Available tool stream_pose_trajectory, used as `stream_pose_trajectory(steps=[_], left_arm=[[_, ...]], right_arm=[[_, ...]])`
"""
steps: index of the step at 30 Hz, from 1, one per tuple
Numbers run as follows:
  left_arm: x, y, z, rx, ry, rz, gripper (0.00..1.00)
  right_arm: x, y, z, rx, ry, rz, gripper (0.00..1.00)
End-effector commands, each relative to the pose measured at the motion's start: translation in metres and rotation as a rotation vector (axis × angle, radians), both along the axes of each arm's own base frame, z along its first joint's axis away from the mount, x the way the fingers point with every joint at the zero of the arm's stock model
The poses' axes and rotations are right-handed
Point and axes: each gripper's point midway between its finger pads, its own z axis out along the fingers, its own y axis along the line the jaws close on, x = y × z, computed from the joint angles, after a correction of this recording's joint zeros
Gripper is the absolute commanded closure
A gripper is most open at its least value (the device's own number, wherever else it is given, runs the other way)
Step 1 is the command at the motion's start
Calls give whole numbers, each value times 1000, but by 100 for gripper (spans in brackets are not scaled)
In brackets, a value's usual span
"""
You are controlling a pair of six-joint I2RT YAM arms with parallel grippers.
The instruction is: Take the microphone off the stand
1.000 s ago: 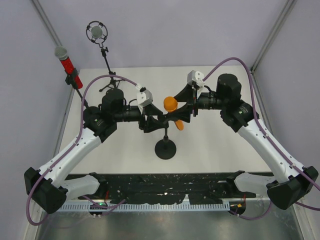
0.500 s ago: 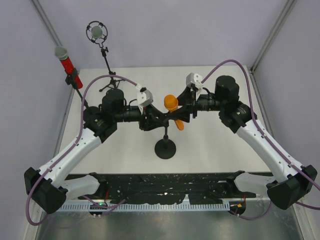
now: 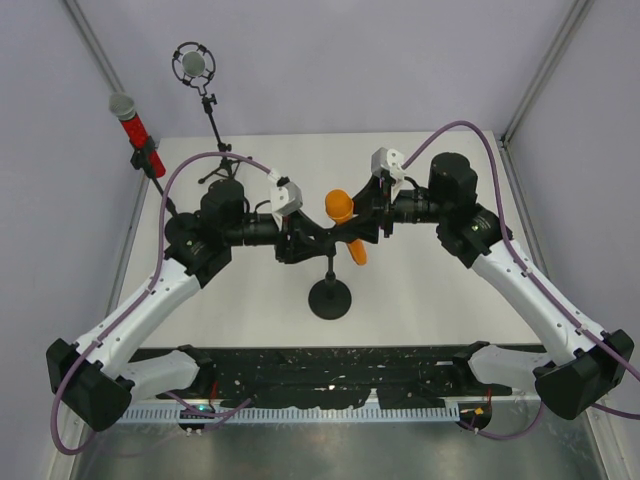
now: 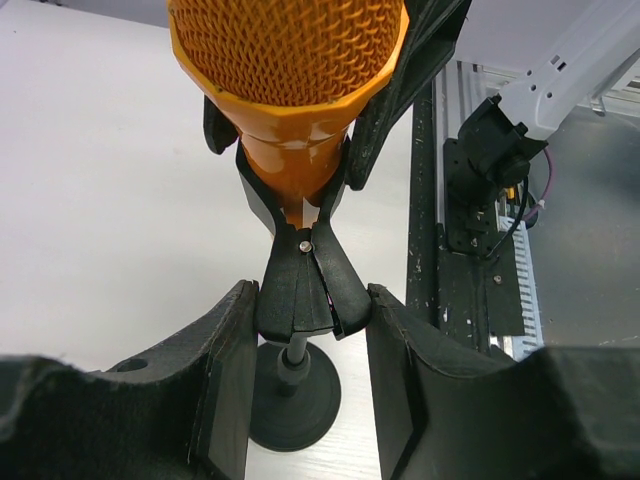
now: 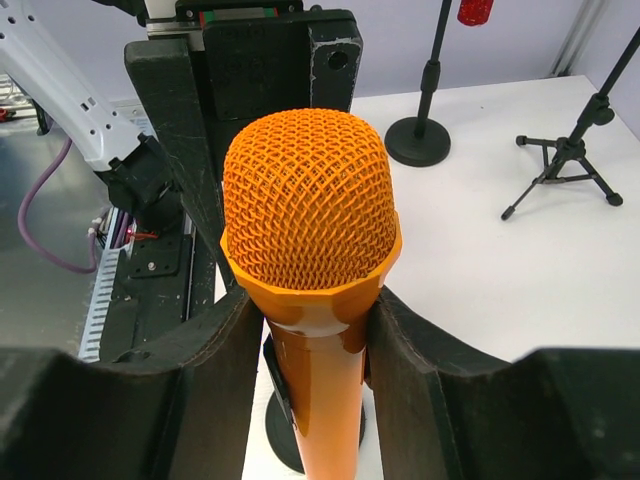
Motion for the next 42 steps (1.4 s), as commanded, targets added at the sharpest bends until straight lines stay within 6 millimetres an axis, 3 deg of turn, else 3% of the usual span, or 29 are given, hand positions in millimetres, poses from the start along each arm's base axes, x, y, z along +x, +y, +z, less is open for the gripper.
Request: stream_pose_trajectory(steps=[1,7,10,18,19,21,25,26,32,42], left_arm=[[-9,1,25,-70,-71,-42,75],[-8,2,26,-75,-73,-33,88],[-7,3,26,-76,-76,-29,100],[-7,4,25,-77,-79,-24,100],[-6,3,24,-75,-76,-23,91],[-5,4,25,-77,-81,-17,52],[-3,5,24,-78,-84,-5,14],[-3,5,26,-80,-88,-3,9],[-7,6,34,-92,-106,-8,5],[9,5,21,-27,-127,59,11]], right_arm=[[-9,-1,18,44,-49,22,62],[-11,-1,18,50,-60,31,71],[-12,-1,17,50,-58,34,76],[-12,0,18,55,-62,32,87],[-12,0,19,55,-63,31,87],[-11,-1,19,55,-63,28,87],[-10,0,18,56,-62,17,88],[-8,-1,18,55,-62,9,88],[-8,0,19,62,-53,8,88],[-8,0,19,61,-49,8,88]])
